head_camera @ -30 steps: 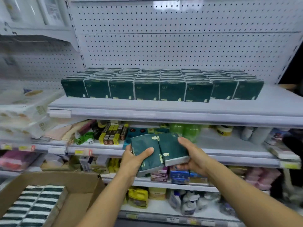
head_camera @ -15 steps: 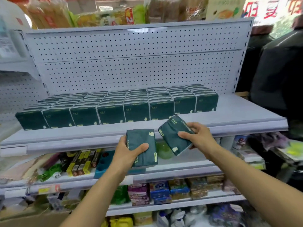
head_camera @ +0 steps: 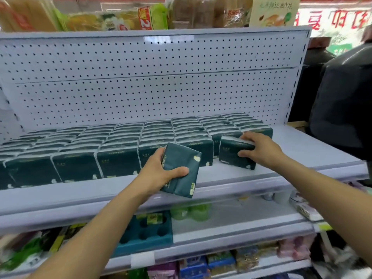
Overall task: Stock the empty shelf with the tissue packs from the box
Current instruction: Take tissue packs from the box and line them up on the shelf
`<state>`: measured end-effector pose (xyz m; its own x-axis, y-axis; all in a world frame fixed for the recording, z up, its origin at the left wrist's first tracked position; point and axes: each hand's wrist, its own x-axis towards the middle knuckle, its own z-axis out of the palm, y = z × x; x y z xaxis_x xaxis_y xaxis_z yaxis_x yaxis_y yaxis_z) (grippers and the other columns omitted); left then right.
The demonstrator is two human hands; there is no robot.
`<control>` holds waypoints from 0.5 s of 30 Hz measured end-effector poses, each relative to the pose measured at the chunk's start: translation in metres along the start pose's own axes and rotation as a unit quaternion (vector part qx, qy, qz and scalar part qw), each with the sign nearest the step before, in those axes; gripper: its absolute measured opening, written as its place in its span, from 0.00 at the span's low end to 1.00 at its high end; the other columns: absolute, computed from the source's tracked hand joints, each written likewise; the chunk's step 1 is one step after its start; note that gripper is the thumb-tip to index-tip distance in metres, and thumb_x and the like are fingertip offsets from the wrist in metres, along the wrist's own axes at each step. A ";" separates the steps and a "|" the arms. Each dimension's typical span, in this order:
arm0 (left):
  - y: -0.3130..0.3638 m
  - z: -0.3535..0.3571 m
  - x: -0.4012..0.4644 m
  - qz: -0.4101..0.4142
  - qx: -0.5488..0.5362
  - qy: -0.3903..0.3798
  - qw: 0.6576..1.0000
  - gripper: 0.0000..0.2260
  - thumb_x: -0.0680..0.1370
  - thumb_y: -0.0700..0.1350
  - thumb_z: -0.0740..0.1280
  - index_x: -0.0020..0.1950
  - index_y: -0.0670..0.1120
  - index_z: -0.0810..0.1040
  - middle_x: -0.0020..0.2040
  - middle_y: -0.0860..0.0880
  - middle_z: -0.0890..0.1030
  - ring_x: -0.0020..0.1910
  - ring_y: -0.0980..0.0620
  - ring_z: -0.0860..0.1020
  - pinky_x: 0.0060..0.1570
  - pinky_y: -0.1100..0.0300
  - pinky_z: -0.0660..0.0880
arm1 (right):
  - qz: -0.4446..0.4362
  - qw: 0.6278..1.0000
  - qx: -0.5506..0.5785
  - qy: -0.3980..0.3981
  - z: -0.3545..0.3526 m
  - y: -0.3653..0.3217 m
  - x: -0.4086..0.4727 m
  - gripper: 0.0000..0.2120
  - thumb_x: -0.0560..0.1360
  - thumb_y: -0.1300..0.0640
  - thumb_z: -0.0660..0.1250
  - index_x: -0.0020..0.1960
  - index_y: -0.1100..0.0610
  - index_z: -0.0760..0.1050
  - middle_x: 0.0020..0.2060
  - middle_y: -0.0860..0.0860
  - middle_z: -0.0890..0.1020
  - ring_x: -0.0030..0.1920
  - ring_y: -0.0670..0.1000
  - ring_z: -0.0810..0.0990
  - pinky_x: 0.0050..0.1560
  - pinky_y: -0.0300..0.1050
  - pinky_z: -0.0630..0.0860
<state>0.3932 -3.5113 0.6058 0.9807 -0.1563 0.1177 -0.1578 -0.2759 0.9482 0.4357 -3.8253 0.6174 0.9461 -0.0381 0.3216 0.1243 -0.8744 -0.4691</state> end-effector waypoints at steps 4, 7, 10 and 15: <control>0.005 0.001 0.022 0.008 0.011 -0.034 0.999 0.27 0.67 0.46 0.80 0.63 0.54 0.73 0.54 0.55 0.82 0.48 0.58 0.82 0.43 0.64 0.78 | -0.039 0.999 -0.017 0.027 0.015 0.011 0.015 0.23 0.72 0.53 0.74 0.66 0.50 0.74 0.61 0.51 0.75 0.62 0.53 0.72 0.58 0.51 0.73; 0.009 0.005 0.033 0.006 0.015 -0.050 0.999 0.27 0.67 0.45 0.80 0.63 0.53 0.73 0.53 0.54 0.83 0.46 0.58 0.82 0.40 0.66 0.78 | -0.086 0.993 -0.045 0.065 0.030 0.021 0.021 0.25 0.73 0.54 0.73 0.69 0.50 0.72 0.64 0.52 0.71 0.65 0.54 0.67 0.59 0.52 0.73; 0.010 0.010 0.038 0.010 0.024 -0.065 0.998 0.26 0.67 0.45 0.80 0.62 0.52 0.75 0.52 0.53 0.84 0.45 0.58 0.83 0.39 0.65 0.78 | -0.135 0.983 -0.064 0.106 0.042 0.028 0.027 0.25 0.74 0.56 0.72 0.70 0.52 0.71 0.69 0.54 0.69 0.68 0.55 0.65 0.61 0.55 0.73; 0.014 0.018 0.040 0.015 0.032 -0.066 0.997 0.29 0.66 0.45 0.80 0.65 0.52 0.74 0.53 0.53 0.84 0.47 0.57 0.83 0.41 0.64 0.79 | -0.195 0.966 -0.097 0.136 0.053 0.034 0.038 0.25 0.75 0.55 0.71 0.71 0.55 0.71 0.71 0.53 0.70 0.70 0.56 0.68 0.65 0.55 0.72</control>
<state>0.4284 -3.5384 0.6185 0.9524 -0.2873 0.1016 -0.1976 -0.3284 0.9236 0.4921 -3.8305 0.5699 0.7214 0.2101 0.6599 0.3718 -0.9214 -0.1131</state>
